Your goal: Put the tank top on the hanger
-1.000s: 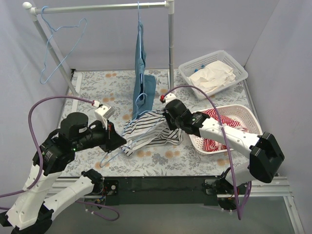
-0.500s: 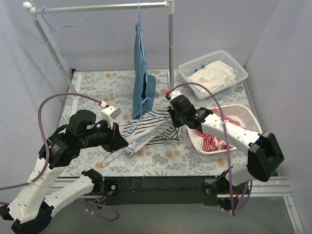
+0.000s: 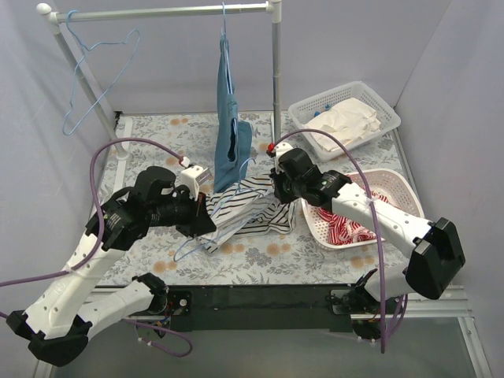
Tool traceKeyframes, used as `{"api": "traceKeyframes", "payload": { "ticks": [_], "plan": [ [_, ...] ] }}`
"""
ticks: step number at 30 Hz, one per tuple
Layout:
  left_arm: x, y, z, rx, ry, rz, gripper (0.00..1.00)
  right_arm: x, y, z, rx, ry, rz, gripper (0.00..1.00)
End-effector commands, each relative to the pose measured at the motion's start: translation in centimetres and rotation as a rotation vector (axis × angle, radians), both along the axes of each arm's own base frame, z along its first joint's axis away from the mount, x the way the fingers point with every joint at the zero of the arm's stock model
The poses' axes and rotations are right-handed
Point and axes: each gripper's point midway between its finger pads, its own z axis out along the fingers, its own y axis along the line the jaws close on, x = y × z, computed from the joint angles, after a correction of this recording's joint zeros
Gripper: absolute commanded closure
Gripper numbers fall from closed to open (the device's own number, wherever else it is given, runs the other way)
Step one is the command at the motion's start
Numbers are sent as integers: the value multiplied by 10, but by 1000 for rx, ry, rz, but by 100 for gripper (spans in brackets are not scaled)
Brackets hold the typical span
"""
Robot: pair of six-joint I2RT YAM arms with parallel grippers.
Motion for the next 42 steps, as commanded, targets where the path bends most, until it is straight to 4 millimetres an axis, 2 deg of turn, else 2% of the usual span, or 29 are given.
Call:
{"api": "traceKeyframes", "payload": {
  "ticks": [1,4,7,11,12,14,16,17,23,24,27,28,31,35,37,38,40,42],
  "plan": [
    [3,-10,6,-22,-41,-62,100,3,4,44,56,-86,22,99],
    [5,-10,8,-15,-49,-69,100,11,-3,42,13,-103,-11,99],
    [6,-12,3,-14,-48,-77,100,6,3,48,37,-93,24,99],
    [12,-25,-5,-66,-44,-84,100,2,14,73,85,-130,56,99],
    [18,-24,-7,-65,-58,-54,100,0,15,78,92,-135,63,98],
    [18,-26,-16,-95,-46,-32,100,-3,15,93,126,-158,73,94],
    [22,-33,-13,-157,-75,-24,100,-9,18,108,168,-175,100,92],
    [21,-34,-21,-171,-61,-14,100,-12,19,113,185,-180,113,91],
    [35,-45,-13,-300,-151,20,100,-25,22,138,270,-204,157,86],
    [34,-45,-15,-311,-156,17,100,-23,19,140,267,-216,144,84],
    [29,-50,-10,-347,-184,-32,100,-13,9,138,229,-255,93,66],
    [28,-51,-12,-347,-185,-44,100,-12,7,133,211,-255,88,57],
    [22,-52,-14,-352,-190,-86,100,-10,2,135,205,-269,68,42],
    [20,-52,-14,-369,-213,-95,100,-14,2,142,229,-287,89,36],
    [20,-52,-14,-381,-218,-89,100,-20,6,158,292,-333,128,33],
    [22,-53,-17,-384,-218,-86,100,-23,6,152,295,-338,145,33],
    [24,-54,-21,-380,-210,-78,100,-31,7,172,376,-403,186,31],
    [26,-56,-26,-388,-198,-73,100,-35,10,171,418,-434,206,28]
  ]
}}
